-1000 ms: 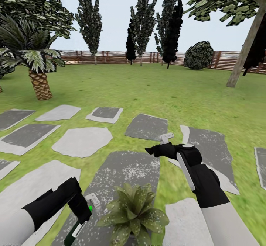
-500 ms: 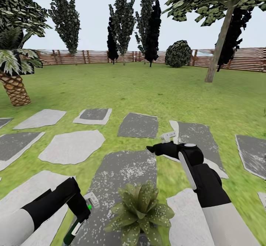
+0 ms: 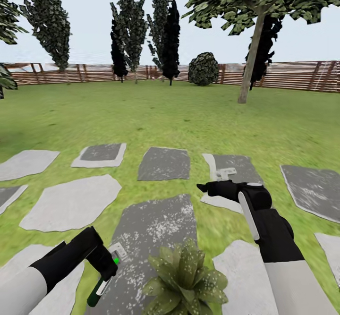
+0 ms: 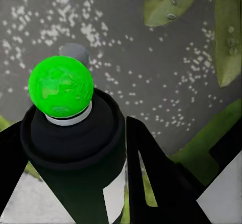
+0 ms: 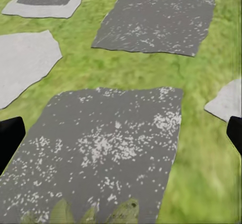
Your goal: Pick up the pesticide atomizer in the garden and spray insectifuge to fully cover both potted plants in the garden.
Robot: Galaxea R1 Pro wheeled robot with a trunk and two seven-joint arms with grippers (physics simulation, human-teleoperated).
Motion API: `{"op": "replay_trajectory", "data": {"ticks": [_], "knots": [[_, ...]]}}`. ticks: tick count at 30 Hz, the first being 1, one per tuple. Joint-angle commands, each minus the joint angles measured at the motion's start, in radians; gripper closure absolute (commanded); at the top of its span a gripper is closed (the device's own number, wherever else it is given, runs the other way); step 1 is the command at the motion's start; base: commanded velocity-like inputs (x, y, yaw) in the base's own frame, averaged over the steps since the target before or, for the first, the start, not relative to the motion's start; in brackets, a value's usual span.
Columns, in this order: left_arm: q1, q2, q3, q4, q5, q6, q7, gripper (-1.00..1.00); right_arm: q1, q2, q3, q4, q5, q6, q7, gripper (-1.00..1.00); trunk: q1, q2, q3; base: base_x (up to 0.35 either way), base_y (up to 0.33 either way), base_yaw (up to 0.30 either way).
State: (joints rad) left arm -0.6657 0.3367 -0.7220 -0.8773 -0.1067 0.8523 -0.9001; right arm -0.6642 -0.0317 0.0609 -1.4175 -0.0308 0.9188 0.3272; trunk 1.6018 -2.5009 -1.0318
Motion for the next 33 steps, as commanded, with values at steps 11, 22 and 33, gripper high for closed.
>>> {"op": "replay_trajectory", "data": {"ticks": [11, 22, 33], "knots": [[0.001, -0.025, 0.001, 0.058, 0.001, -0.047, 0.004, 1.00, 0.000, 0.005, 0.002, 0.003, 0.000, 0.002, -0.002, -1.00, 0.000, 0.000, 0.000, -0.015, 0.004, -0.293], [0.001, -0.025, 0.000, 0.058, 0.001, -0.045, 0.001, 1.00, 0.000, 0.005, 0.001, 0.004, -0.009, -0.003, 0.004, -1.00, 0.000, 0.000, 0.001, -0.317, 0.046, -0.187], [0.001, -0.031, 0.003, 0.099, 0.001, -0.046, 0.004, 1.00, 0.000, 0.006, 0.002, 0.008, -0.009, 0.000, 0.006, -1.00, 0.000, 0.000, 0.001, -0.003, 0.262, -0.273]]}}
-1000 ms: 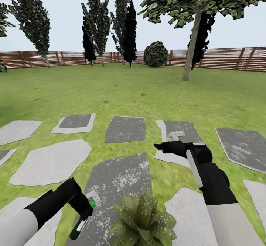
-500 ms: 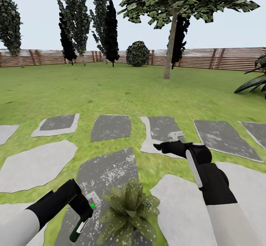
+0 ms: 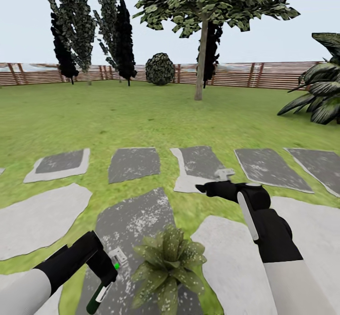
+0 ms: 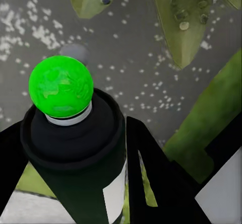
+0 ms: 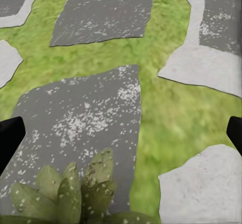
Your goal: Pick up the pesticide atomizer in the garden and spray insectifuge to fully cover both potted plants in the garden.
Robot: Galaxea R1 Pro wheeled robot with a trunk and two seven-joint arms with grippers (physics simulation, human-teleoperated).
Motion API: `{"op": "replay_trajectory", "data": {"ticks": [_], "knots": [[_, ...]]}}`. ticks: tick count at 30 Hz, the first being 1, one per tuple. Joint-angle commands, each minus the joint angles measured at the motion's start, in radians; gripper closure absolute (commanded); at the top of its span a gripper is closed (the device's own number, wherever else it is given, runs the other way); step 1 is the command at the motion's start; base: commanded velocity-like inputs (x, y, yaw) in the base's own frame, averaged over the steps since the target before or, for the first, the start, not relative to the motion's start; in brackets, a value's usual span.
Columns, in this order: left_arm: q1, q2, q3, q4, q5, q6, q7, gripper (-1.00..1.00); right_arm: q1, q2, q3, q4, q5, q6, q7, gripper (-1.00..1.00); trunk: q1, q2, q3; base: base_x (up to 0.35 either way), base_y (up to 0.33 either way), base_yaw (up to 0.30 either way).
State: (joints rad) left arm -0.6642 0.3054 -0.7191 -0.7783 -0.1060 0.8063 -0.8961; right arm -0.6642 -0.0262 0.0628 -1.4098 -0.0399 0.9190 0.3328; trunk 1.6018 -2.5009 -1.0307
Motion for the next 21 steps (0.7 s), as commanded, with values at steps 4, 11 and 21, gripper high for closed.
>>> {"op": "replay_trajectory", "data": {"ticks": [4, 11, 21], "knots": [[0.000, 0.000, 0.002, -0.001, 0.004, -0.003, -0.005, 1.00, 0.000, 0.000, 0.000, 0.000, 0.000, 0.000, 0.000, -1.00, 0.000, 0.000, 0.000, 0.000, 0.339, -0.288], [0.000, -0.049, 0.043, 0.001, 0.013, -0.071, -0.021, 1.00, 0.000, 0.000, 0.002, 0.000, 0.000, -0.002, -0.001, -1.00, 0.000, 0.000, 0.000, 0.036, 0.292, -0.270], [-0.078, -0.108, 0.190, 0.035, 0.007, 0.003, 0.105, 1.00, 0.000, 0.000, 0.000, -0.001, 0.000, -0.008, 0.000, -1.00, 0.000, 0.000, 0.000, 0.004, 0.007, -0.011]]}}
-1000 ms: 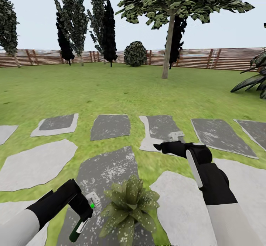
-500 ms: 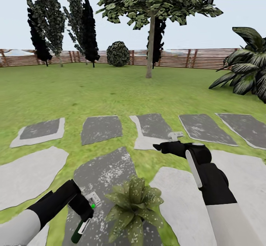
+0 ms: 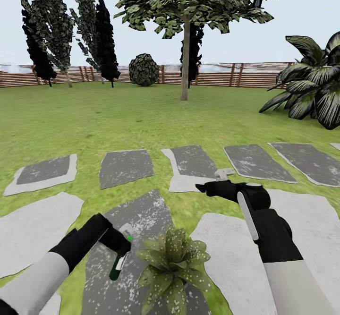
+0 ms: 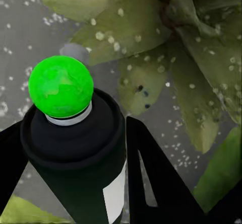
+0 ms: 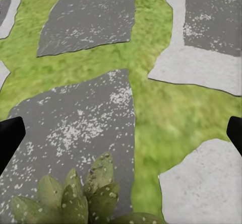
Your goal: Pick up the pesticide atomizer in the garden and spray insectifuge to fully cover both potted plants in the garden.
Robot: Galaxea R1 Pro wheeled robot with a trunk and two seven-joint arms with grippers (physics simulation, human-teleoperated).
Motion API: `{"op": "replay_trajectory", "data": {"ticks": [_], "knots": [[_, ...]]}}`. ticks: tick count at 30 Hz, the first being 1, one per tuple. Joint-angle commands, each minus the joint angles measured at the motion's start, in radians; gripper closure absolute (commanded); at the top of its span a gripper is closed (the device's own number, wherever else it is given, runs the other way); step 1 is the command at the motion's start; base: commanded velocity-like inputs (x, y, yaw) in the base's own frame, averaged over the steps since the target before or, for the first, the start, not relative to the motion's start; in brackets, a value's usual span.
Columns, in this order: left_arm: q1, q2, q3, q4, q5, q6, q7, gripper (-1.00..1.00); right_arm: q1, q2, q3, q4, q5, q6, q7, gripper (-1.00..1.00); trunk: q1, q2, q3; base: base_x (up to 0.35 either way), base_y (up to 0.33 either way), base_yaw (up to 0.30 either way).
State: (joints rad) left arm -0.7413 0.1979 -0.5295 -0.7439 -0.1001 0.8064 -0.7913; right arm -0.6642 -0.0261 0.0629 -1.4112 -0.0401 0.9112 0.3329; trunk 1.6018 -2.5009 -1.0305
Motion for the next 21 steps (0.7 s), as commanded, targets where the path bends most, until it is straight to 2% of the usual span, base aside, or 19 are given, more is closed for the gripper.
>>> {"op": "replay_trajectory", "data": {"ticks": [1, 2, 3, 4, 9, 13, 18, 21], "knots": [[-0.093, -0.074, 0.001, 0.130, -0.014, 0.060, 0.009, 1.00, 0.000, 0.000, 0.000, -0.001, 0.000, 0.000, 0.000, -1.00, 0.000, 0.000, 0.000, 0.000, 0.000, 0.000], [-0.118, -0.098, 0.001, 0.173, -0.033, 0.065, 0.012, 1.00, 0.000, 0.000, 0.000, -0.001, 0.000, 0.000, 0.000, -1.00, 0.000, 0.000, 0.000, 0.000, 0.000, 0.000], [-0.127, -0.108, 0.001, 0.189, -0.046, 0.066, 0.012, 1.00, 0.000, 0.000, 0.000, -0.001, 0.000, 0.000, 0.000, -1.00, 0.000, 0.000, 0.000, 0.000, 0.000, 0.000], [-0.153, -0.129, 0.002, 0.225, -0.080, 0.083, 0.014, 1.00, 0.000, 0.000, 0.000, -0.002, 0.000, 0.000, 0.000, -1.00, 0.000, 0.000, 0.000, 0.000, 0.000, 0.000], [-0.190, -0.139, 0.001, 0.312, -0.084, 0.107, 0.034, 1.00, 0.000, 0.000, 0.000, -0.002, -0.001, 0.000, 0.000, -1.00, 0.000, 0.000, 0.000, 0.000, 0.000, 0.000], [-0.198, -0.140, 0.000, 0.334, -0.084, 0.115, 0.068, 1.00, 0.000, 0.000, 0.000, -0.003, 0.000, 0.000, 0.000, -1.00, 0.000, 0.000, 0.000, 0.000, 0.000, 0.000], [-0.210, -0.140, 0.002, 0.344, -0.083, 0.155, 0.165, 1.00, 0.000, 0.000, 0.000, -0.003, 0.000, 0.000, 0.001, -1.00, 0.000, 0.000, 0.000, 0.000, 0.000, 0.000], [-0.211, -0.139, -0.002, 0.343, -0.082, 0.147, 0.136, 1.00, 0.000, 0.000, 0.000, -0.003, 0.000, 0.003, 0.001, -1.00, 0.000, 0.000, 0.000, 0.000, 0.000, -0.032]]}}
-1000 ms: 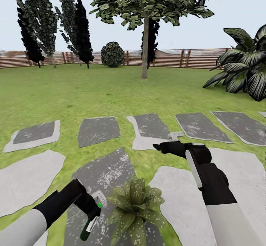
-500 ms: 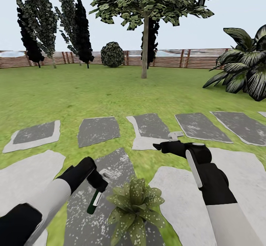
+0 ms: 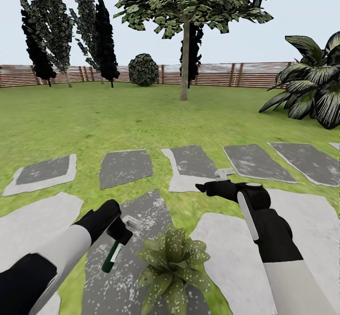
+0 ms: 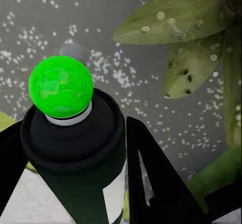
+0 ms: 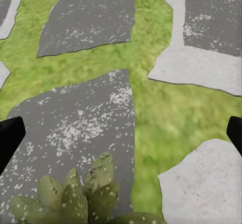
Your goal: Pick up the pesticide atomizer in the garden and spray insectifuge to fully cover both potted plants in the garden.
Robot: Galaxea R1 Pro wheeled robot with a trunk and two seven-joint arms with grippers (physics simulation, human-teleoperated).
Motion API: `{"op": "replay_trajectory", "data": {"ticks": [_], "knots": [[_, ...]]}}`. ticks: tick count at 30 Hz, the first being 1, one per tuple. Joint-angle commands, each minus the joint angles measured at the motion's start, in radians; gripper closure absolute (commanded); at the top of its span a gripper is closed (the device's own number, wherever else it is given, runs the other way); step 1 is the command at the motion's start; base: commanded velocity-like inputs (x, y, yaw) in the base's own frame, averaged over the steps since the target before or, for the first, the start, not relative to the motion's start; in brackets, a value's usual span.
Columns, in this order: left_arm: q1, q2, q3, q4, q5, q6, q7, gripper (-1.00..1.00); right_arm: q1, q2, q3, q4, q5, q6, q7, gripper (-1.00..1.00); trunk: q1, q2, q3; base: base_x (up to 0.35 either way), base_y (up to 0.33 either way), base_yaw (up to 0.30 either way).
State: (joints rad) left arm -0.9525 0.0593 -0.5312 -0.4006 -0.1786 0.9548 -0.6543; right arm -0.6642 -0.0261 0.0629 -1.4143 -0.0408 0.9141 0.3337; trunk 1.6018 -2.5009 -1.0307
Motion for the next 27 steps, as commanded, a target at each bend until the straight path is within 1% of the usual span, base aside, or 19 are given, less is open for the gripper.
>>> {"op": "replay_trajectory", "data": {"ticks": [1, 4, 9, 10, 12, 13, 14, 16, 18, 19, 21, 23, 27], "knots": [[0.000, -0.001, -0.002, 0.000, -0.005, -0.004, -0.021, 1.00, 0.000, 0.000, 0.001, 0.000, 0.000, 0.002, 0.000, -1.00, 0.000, 0.000, 0.000, 0.000, 0.127, -0.191], [0.001, 0.000, -0.003, 0.000, -0.006, -0.005, -0.062, 1.00, 0.000, 0.000, 0.001, 0.000, 0.000, 0.005, 0.000, -1.00, 0.000, 0.000, 0.000, 0.000, 0.252, -0.259], [0.003, 0.001, -0.004, 0.004, -0.006, -0.006, -0.074, 1.00, 0.000, 0.000, 0.002, 0.001, 0.001, 0.006, -0.001, -1.00, 0.000, 0.000, 0.000, 0.000, 0.310, -0.283], [0.003, 0.001, -0.004, 0.012, -0.006, -0.006, -0.074, 1.00, 0.000, 0.000, 0.002, 0.002, 0.001, 0.006, -0.001, -1.00, 0.000, 0.000, 0.000, 0.000, 0.336, -0.286], [0.003, 0.001, -0.004, 0.042, -0.007, -0.017, -0.098, 1.00, 0.000, 0.000, 0.002, 0.001, 0.001, 0.006, -0.001, -1.00, 0.000, 0.000, 0.000, 0.042, 0.338, -0.286], [0.003, 0.001, -0.004, 0.076, -0.007, -0.051, -0.120, 1.00, 0.000, 0.000, 0.002, 0.001, 0.001, 0.006, -0.001, -1.00, 0.000, 0.000, 0.000, 0.120, 0.335, -0.287], [0.003, 0.001, -0.004, 0.090, -0.007, -0.067, -0.129, 1.00, 0.000, 0.000, 0.001, 0.001, 0.001, 0.006, -0.001, -1.00, 0.000, 0.000, 0.000, 0.140, 0.333, -0.287], [0.007, -0.013, -0.026, 0.106, -0.007, -0.108, -0.148, 1.00, 0.000, 0.000, 0.001, 0.000, 0.001, 0.006, -0.001, -1.00, 0.000, 0.000, 0.000, 0.162, 0.323, -0.287], [0.009, -0.025, -0.065, 0.115, -0.007, -0.166, -0.201, 1.00, 0.000, 0.000, 0.001, 0.001, 0.001, 0.006, -0.001, -1.00, 0.000, 0.000, 0.000, 0.168, 0.319, -0.287], [0.011, -0.026, -0.070, 0.116, -0.007, -0.184, -0.218, 1.00, 0.000, 0.000, 0.001, 0.001, 0.001, 0.006, -0.001, -1.00, 0.000, 0.000, 0.000, 0.182, 0.286, -0.287], [0.018, -0.027, -0.074, 0.117, -0.006, -0.240, -0.248, 1.00, 0.000, 0.000, 0.001, 0.001, 0.001, 0.006, -0.001, -1.00, 0.000, 0.000, 0.000, 0.126, 0.115, -0.287], [0.021, -0.026, -0.074, 0.139, -0.005, -0.269, -0.265, 1.00, 0.000, -0.001, 0.000, 0.002, 0.001, 0.004, -0.001, -1.00, 0.000, 0.000, 0.000, 0.027, 0.024, -0.124], [0.021, -0.027, -0.076, 0.158, -0.007, -0.271, -0.269, 1.00, 0.000, 0.000, 0.001, 0.002, 0.001, 0.003, -0.001, -1.00, 0.000, 0.000, 0.000, 0.002, 0.001, -0.007]]}}
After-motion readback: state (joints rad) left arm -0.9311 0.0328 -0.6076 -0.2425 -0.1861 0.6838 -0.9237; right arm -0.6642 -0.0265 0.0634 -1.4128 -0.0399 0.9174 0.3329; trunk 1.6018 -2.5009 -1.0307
